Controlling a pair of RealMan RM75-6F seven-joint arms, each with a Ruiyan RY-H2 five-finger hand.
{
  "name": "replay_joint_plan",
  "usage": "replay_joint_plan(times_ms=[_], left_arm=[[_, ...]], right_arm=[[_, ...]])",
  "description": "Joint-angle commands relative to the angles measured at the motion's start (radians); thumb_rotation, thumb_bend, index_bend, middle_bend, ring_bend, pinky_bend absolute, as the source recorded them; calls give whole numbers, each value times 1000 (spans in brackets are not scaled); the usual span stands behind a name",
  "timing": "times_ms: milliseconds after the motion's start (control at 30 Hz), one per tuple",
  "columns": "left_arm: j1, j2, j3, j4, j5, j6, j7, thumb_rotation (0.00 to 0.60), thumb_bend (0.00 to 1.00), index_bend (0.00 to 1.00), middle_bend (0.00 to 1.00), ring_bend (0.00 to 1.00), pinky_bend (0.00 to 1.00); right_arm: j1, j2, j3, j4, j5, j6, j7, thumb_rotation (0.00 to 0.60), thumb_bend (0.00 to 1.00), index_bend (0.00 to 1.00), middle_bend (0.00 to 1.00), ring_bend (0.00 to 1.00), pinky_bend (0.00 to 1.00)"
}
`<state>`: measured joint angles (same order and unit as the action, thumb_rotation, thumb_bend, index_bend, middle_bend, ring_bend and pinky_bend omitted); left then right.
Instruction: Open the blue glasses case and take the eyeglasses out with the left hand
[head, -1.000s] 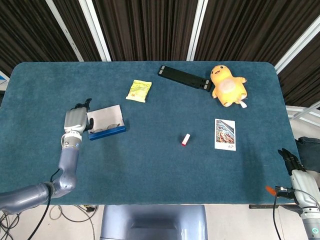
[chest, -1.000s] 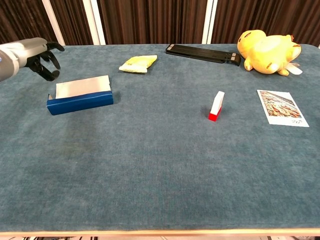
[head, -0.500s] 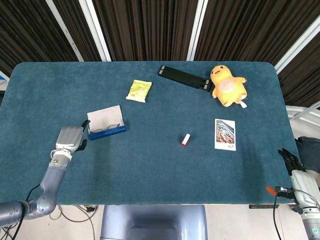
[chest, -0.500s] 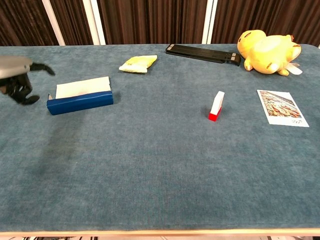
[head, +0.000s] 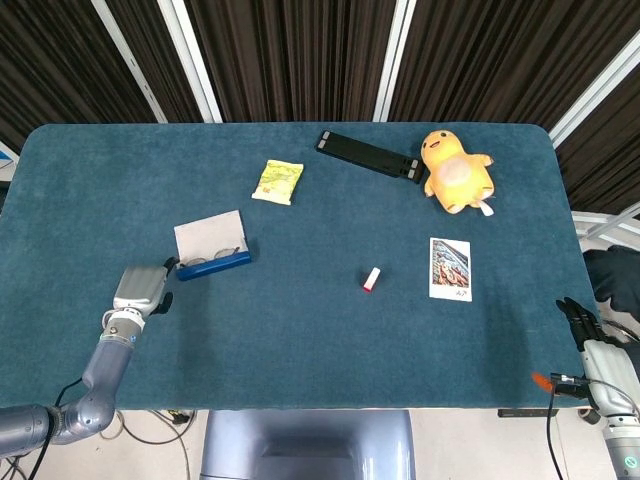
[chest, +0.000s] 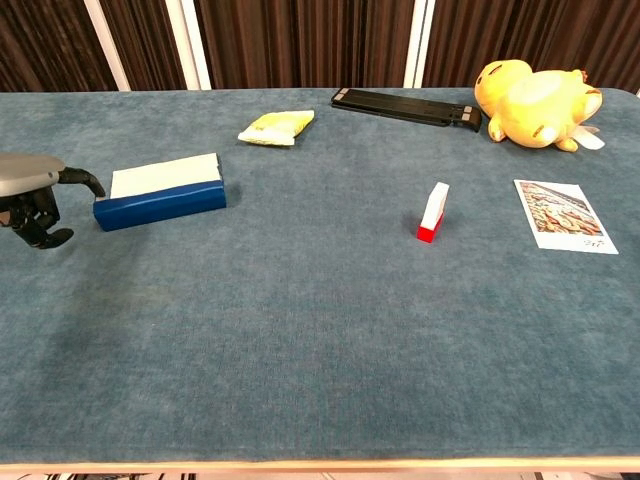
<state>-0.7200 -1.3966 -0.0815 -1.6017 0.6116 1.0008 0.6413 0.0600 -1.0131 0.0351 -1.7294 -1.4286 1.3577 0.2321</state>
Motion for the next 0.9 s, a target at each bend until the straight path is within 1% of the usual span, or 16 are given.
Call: replay_joint_plan(times_ms=[33,200,300,433,533,733,900], left_arm=[[0,-2,6,-2,-1,1,2,600,455,167,871,807,944],[3,6,16,-17,-1,7,7,600,455,178,871,807,943],[7,18,24,-34,-1,12,8,600,455,207,871,807,944],[12,44,40,-81,2,13,11,600,455,269,872,807,944],[13,71,53,-137,12,7,14,600,455,294,872,807,944],[-5,111,68,-245,24,-36,17,600,456,296,871,807,944],[-41,99,66,-297,35,-58,36,600,456,275,871,807,944]], right_arm=[[0,0,0,0,0,0,0,600,129,0,0,0,200],[-1,1,-1,0,-3,1,1,600,129,0,0,0,200],[-1,1,-1,0,-4,1,2,600,130,0,0,0,199],[-1,1,-1,0,-5,2,2,600,130,0,0,0,199],[-1,1,-1,0,-5,3,1,600,130,0,0,0,199],[-1,0,-1,-1,-4,3,-2,600,130,0,0,0,199],[-1,0,-1,-1,-4,3,-1,600,130,0,0,0,200]])
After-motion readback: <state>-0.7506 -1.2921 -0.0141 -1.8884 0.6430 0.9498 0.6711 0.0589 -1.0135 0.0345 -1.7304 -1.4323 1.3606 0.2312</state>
